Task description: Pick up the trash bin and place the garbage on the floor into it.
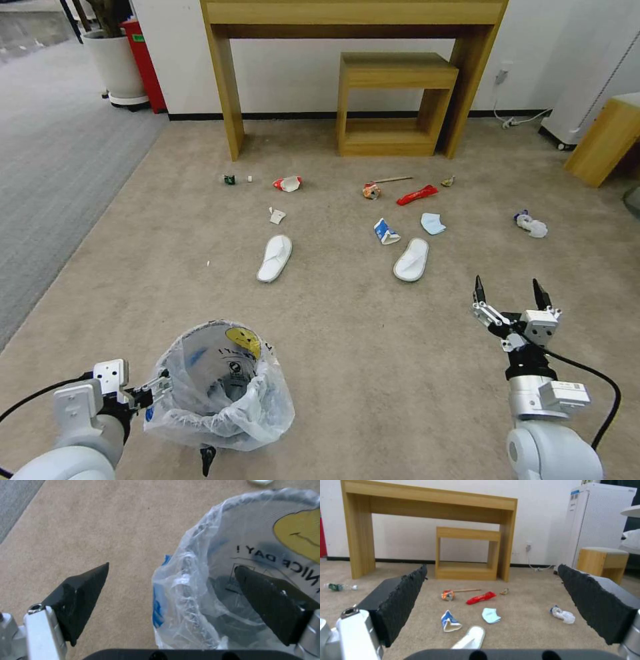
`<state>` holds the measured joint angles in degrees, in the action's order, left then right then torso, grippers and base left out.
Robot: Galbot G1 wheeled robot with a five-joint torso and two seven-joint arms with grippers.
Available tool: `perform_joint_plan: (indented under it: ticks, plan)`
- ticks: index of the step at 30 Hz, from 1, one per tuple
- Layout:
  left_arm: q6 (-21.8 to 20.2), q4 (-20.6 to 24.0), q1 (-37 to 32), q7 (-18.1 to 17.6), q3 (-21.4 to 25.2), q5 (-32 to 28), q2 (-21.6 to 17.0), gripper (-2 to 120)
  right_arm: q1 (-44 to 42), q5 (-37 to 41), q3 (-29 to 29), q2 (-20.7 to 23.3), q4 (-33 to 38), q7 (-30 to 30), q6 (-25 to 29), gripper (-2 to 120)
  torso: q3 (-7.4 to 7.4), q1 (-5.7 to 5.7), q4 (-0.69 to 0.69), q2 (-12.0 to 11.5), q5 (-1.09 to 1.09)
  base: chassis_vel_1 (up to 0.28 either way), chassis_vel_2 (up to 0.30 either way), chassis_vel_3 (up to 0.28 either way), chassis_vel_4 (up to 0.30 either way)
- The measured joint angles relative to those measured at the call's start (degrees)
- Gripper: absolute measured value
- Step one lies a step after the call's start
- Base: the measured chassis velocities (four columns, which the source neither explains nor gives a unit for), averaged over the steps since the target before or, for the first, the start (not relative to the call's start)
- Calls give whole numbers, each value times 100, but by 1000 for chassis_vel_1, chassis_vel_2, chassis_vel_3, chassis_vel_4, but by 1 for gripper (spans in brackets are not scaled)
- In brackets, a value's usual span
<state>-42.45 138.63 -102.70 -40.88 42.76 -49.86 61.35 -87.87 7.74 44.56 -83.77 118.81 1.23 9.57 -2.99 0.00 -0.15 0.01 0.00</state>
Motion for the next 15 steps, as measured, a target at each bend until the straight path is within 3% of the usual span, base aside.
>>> perform_joint_plan:
  ticks: [15]
  plan:
    - [22,-411,154,-81,-133,79,87,100,16,-39,-20,-33,-24,-16,-3,100,0,0,0,0,0,0,0,0,0]
